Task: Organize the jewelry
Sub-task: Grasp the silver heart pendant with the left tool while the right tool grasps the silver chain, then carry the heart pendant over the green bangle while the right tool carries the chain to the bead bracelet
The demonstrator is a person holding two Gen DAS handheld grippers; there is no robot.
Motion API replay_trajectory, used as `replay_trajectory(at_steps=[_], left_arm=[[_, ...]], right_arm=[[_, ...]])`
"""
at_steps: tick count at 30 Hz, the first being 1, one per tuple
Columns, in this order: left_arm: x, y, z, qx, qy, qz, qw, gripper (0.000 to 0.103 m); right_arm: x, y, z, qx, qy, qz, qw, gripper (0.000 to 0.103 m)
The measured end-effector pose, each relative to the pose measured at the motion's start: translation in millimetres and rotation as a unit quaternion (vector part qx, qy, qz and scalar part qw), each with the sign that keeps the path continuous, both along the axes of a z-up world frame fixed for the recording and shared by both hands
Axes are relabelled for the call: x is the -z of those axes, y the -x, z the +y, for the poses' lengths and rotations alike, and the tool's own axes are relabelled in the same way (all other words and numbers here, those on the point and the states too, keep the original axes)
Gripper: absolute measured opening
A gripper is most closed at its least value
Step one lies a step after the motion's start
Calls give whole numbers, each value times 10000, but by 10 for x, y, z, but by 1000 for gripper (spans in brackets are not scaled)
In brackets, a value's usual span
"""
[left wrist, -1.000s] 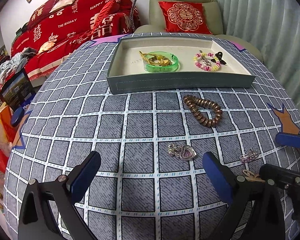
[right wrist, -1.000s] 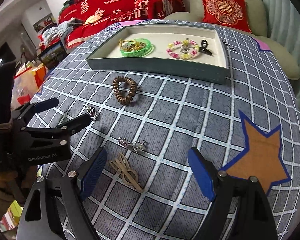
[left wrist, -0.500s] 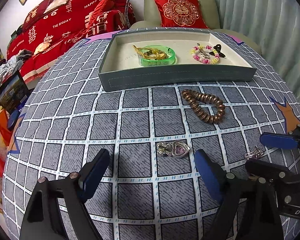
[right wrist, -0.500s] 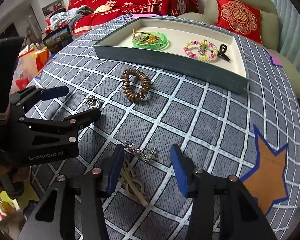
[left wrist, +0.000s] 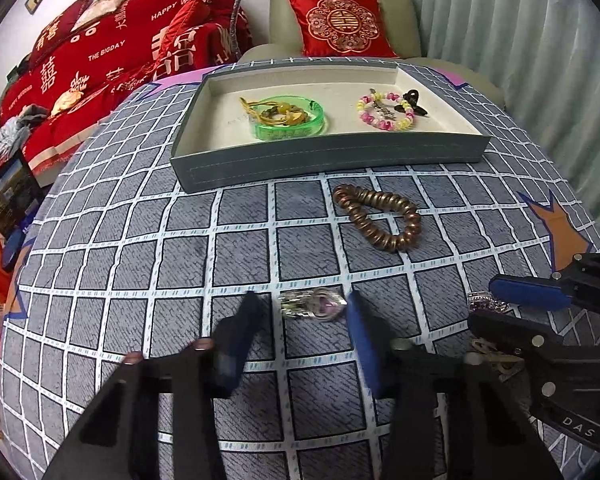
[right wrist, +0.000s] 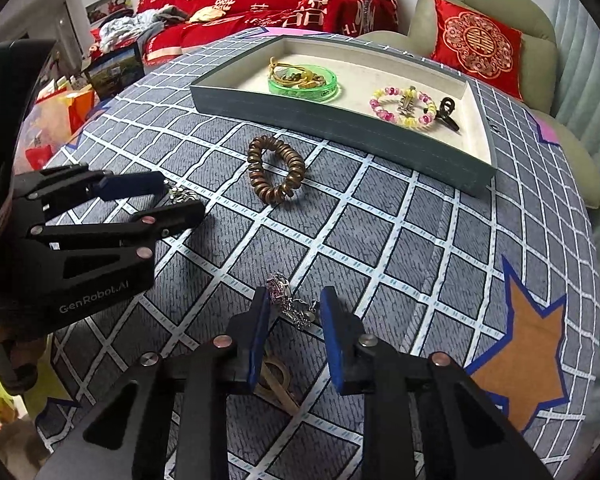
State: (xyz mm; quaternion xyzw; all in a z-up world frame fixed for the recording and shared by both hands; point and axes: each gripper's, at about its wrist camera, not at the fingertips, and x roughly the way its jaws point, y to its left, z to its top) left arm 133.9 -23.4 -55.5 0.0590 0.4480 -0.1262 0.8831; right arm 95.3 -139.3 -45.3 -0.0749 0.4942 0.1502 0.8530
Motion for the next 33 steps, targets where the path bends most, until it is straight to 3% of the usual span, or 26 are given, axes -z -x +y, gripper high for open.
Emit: replay_trajectory(at_steps=[4, 6, 9, 33], left_arm=[[-5, 8, -1, 10, 10, -4, 10000, 43], [-17, 22, 19, -12, 52, -9, 10000, 43], [-59, 52, 56, -36, 111, -46, 9999, 42], [-354, 160, 100, -59, 288, -289, 9991, 42]], right_arm=[[-17, 4, -55, 106, -108, 8, 9999, 27], [-50, 11, -90, 156, -185, -20, 9997, 17], [-76, -3, -122, 225, -289, 8, 9993, 14], [-242, -54, -605, 922, -1177, 126, 9887, 13]])
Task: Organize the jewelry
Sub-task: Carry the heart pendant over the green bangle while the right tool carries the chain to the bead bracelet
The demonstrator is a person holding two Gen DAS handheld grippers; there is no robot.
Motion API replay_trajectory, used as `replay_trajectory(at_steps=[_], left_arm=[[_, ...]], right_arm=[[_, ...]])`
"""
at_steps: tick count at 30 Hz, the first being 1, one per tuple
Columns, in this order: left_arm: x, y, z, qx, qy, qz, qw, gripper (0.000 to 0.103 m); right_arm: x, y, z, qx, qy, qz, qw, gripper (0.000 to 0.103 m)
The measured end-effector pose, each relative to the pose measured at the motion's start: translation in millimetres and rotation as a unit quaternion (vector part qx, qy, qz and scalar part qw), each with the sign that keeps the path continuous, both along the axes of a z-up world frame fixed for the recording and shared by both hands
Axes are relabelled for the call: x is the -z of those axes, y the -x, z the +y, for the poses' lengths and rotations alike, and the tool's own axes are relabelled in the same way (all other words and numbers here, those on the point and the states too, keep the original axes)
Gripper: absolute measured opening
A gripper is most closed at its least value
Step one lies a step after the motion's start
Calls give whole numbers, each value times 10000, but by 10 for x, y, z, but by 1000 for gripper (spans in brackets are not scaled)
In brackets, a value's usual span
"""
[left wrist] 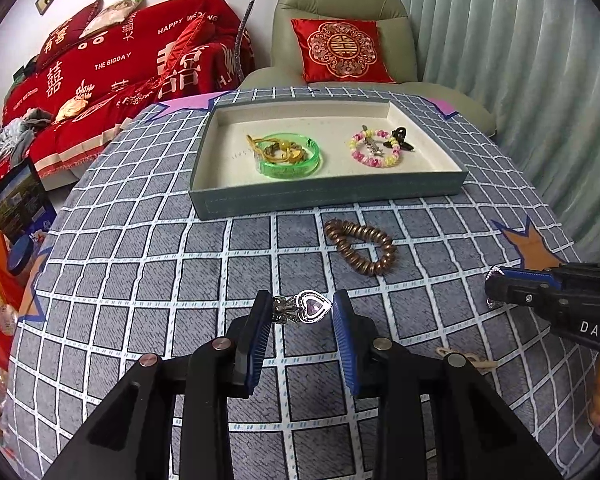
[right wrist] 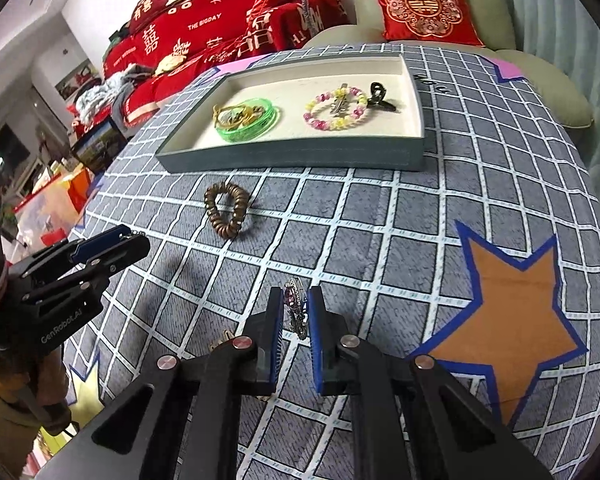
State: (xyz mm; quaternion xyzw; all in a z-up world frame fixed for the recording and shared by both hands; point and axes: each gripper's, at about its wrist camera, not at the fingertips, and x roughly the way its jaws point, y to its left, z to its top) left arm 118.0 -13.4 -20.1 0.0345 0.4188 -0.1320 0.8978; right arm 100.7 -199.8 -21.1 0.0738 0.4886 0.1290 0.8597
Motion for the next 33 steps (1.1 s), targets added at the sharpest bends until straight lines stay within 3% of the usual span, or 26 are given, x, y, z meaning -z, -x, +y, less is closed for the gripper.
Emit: replay_trajectory(at_steps=[33], left_arm=[[-247, -269, 39, -116, 168, -136, 9997, 42]], right_arm=[[-388, -466, -179, 261, -266, -223, 9991, 13]])
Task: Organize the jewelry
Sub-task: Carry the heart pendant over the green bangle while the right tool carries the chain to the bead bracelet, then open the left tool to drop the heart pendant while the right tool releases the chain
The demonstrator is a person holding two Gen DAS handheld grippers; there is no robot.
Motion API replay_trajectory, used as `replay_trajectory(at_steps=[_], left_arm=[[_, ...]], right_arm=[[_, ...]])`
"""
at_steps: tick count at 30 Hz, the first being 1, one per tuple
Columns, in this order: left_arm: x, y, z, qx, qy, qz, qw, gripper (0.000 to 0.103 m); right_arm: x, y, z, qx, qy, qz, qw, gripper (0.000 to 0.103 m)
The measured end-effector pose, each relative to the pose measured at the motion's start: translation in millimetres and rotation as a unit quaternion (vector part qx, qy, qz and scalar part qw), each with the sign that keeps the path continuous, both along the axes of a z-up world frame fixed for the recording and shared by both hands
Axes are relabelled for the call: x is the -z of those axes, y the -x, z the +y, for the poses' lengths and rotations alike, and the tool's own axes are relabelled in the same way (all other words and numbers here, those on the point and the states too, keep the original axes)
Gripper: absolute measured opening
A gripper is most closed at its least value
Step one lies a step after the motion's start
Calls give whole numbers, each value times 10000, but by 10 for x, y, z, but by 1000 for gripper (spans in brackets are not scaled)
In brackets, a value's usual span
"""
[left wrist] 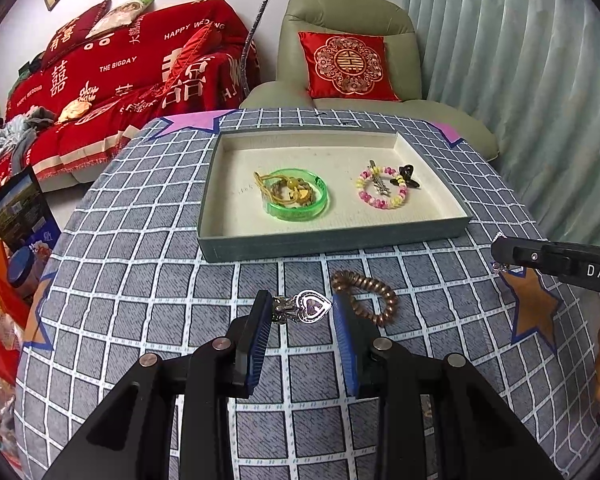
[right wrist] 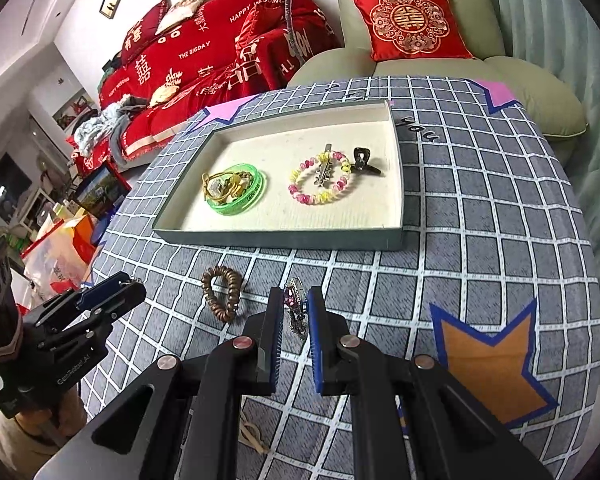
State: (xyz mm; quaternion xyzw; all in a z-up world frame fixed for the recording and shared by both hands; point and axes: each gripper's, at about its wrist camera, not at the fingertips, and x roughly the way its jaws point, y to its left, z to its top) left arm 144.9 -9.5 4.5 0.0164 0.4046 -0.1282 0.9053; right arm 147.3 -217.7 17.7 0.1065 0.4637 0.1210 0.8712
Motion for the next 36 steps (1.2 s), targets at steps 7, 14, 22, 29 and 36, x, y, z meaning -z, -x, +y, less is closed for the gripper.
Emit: replay_trajectory(at_steps=[7, 14, 22, 29, 36], left_arm=[[-127, -149, 70, -61, -7, -159, 9999, 42], [-197, -441, 73, -127, -58, -265, 9996, 42], [-209, -838, -76, -65, -125, -362, 9992, 42], [-118, -1180, -225, -65, -292, -286, 9991, 42], [51, -1439, -311, -131, -312, -117, 9994, 42]], right_arm=[[-46, -220, -77, 84, -103, 14, 9999, 13], [-108, -520, -105, 136, -234, -21, 9996, 13], [-99, -926, -79, 215, -304, 19, 9993, 13], [37, -1278, -111, 313, -386, 174, 9986, 13], [234, -1484, -95, 358, -350, 324, 9982, 13]])
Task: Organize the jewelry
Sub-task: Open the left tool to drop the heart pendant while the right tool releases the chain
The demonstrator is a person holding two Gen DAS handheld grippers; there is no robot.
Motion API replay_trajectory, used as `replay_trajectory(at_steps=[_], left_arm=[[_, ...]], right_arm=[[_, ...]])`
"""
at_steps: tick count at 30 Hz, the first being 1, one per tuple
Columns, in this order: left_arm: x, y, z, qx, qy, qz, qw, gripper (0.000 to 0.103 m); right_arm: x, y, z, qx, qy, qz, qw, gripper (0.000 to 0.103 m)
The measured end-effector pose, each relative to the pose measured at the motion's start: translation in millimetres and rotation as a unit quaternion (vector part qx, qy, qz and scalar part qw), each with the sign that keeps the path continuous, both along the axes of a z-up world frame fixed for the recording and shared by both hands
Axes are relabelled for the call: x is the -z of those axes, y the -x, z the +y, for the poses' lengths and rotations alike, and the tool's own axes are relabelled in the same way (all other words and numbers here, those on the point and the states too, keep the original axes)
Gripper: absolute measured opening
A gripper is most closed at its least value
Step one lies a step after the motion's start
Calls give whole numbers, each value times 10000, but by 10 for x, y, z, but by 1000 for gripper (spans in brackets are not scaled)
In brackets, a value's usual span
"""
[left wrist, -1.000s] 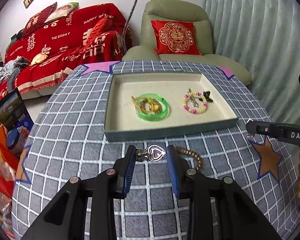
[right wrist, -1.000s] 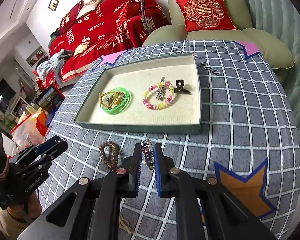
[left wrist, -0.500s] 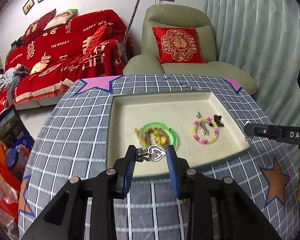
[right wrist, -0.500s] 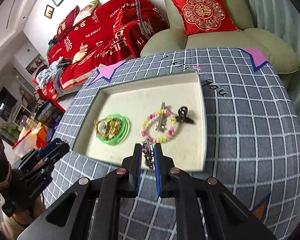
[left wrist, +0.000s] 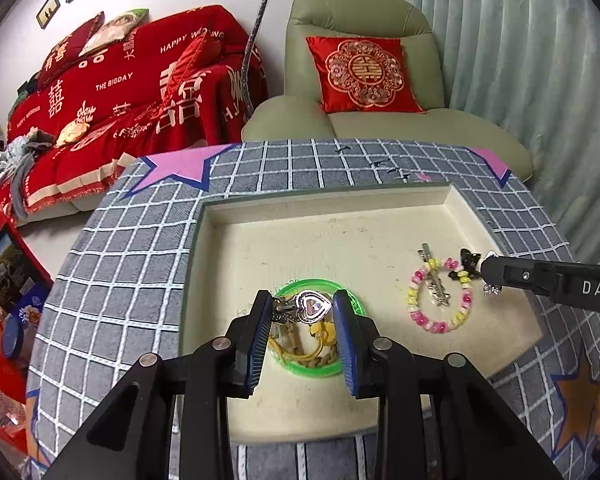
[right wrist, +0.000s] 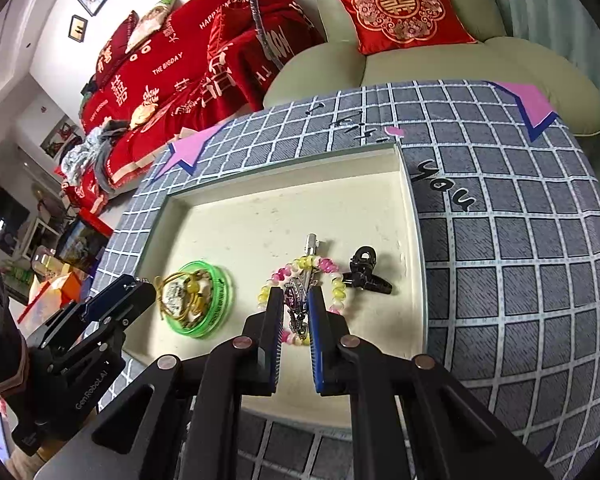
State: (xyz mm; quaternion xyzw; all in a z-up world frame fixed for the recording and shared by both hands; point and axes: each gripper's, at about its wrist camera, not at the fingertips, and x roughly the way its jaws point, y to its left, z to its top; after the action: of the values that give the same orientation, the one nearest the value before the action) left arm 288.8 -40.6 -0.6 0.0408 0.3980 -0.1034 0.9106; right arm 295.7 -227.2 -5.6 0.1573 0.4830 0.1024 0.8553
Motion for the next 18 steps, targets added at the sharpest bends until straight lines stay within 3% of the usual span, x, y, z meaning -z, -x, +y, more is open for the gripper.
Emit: replay_trajectory(at_steps=[18], left_arm=[[260, -104, -122, -22, -172, 233, 9996, 42]], right_arm=[[286, -102, 68, -35, 138, 258, 9996, 13]])
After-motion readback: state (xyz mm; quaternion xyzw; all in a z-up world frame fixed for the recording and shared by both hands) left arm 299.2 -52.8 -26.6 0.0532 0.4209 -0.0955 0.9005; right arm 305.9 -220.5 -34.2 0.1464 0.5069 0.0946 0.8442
